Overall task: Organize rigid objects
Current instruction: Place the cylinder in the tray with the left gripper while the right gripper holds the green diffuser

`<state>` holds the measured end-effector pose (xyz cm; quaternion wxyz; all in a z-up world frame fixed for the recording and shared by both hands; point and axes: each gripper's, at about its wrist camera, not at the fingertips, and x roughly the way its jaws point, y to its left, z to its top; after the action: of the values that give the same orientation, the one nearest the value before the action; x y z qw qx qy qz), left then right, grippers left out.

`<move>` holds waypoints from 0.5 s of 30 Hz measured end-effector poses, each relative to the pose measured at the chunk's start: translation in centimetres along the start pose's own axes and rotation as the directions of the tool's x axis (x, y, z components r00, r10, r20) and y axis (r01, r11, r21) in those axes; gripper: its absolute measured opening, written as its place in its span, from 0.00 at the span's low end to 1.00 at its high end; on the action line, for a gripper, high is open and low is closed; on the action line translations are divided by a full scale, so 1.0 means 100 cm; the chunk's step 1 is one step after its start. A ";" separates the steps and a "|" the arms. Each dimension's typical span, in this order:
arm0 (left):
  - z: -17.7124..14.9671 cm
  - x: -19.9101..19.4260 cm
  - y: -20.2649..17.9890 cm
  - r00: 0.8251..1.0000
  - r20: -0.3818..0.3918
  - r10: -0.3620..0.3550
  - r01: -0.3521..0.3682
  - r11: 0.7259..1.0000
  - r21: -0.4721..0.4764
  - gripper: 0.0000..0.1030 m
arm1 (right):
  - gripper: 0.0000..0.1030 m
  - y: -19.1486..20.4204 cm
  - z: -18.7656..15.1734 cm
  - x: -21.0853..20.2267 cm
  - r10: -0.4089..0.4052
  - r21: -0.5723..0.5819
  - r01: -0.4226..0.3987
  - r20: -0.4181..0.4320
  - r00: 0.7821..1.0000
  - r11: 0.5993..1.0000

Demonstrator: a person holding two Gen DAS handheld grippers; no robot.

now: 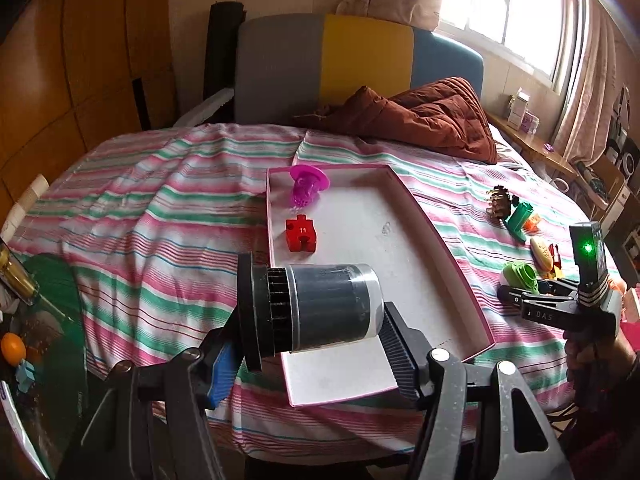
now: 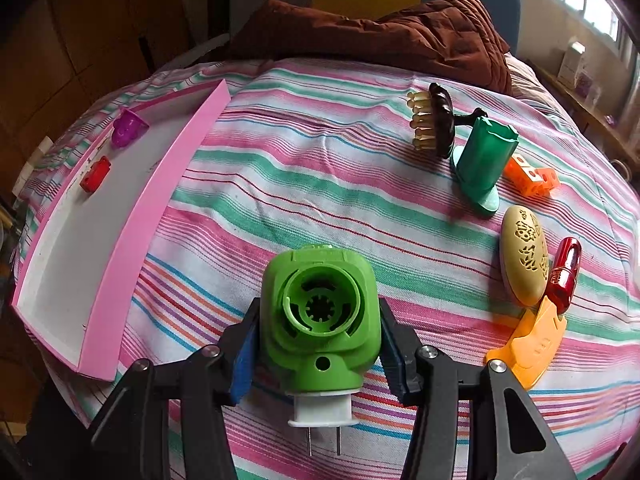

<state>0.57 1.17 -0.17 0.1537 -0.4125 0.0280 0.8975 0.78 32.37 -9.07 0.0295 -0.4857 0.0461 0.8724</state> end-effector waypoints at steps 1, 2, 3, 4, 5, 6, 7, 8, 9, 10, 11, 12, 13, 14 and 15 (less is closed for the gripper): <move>0.000 0.002 0.002 1.000 -0.009 -0.012 0.012 1.000 -0.015 0.63 | 0.51 0.001 0.001 0.001 0.000 0.000 0.000 0.001 1.000 1.000; 0.001 0.004 0.005 1.000 -0.019 -0.025 0.025 0.999 -0.032 0.63 | 0.51 0.001 0.000 0.001 0.000 0.001 0.000 0.002 1.000 1.000; 0.002 0.007 0.009 0.999 -0.029 -0.045 0.043 0.998 -0.054 0.63 | 0.51 0.001 0.000 0.001 0.001 0.002 -0.001 0.004 1.000 1.000; 0.004 0.010 0.011 0.997 -0.037 -0.064 0.061 0.996 -0.071 0.63 | 0.51 0.001 0.000 0.001 0.001 0.006 -0.001 0.005 1.000 1.000; 0.006 0.013 0.014 0.995 -0.045 -0.084 0.080 0.993 -0.091 0.63 | 0.51 0.001 -0.001 0.001 0.002 0.008 -0.002 0.007 1.000 1.000; 0.007 0.016 0.015 0.995 -0.048 -0.091 0.086 0.991 -0.100 0.63 | 0.51 0.001 -0.001 0.001 0.003 0.010 -0.003 0.009 1.000 1.000; 0.010 0.018 0.015 0.994 -0.049 -0.097 0.091 0.990 -0.104 0.63 | 0.52 0.001 -0.001 0.001 0.004 0.012 -0.004 0.010 1.000 1.000; 0.013 0.021 0.014 0.993 -0.049 -0.108 0.102 0.989 -0.107 0.63 | 0.52 0.001 -0.001 0.002 0.005 0.015 -0.005 0.012 1.000 1.000; 0.018 0.024 0.013 0.991 -0.047 -0.127 0.121 0.986 -0.112 0.63 | 0.52 0.001 -0.001 0.002 0.005 0.015 -0.005 0.013 1.000 1.000; 0.022 0.026 0.012 0.990 -0.043 -0.137 0.132 0.985 -0.113 0.63 | 0.51 0.001 -0.001 0.002 0.004 0.014 -0.004 0.013 1.000 1.000; 0.028 0.029 0.010 0.989 -0.036 -0.143 0.138 0.984 -0.109 0.63 | 0.52 0.001 -0.001 0.002 0.005 0.017 -0.005 0.013 1.000 1.000; 0.033 0.032 0.007 0.989 -0.028 -0.143 0.140 0.985 -0.099 0.63 | 0.52 0.000 -0.002 0.001 0.006 0.018 -0.006 0.015 1.000 1.000; 0.041 0.038 0.005 0.989 -0.025 -0.143 0.140 0.986 -0.091 0.63 | 0.52 0.000 -0.002 0.001 0.007 0.019 -0.007 0.016 1.000 1.000; 0.047 0.043 0.003 0.989 -0.023 -0.148 0.145 0.986 -0.085 0.63 | 0.52 0.000 -0.002 0.001 0.008 0.021 -0.008 0.018 1.000 1.000; 0.054 0.051 0.000 0.988 -0.020 -0.152 0.151 0.986 -0.069 0.63 | 0.52 0.000 -0.002 0.001 0.009 0.023 -0.009 0.019 1.000 1.000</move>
<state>-6.52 3.46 -0.40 0.2072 -0.4296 -0.0318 0.8784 0.94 32.34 -9.25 0.0317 -0.4768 0.0581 0.8765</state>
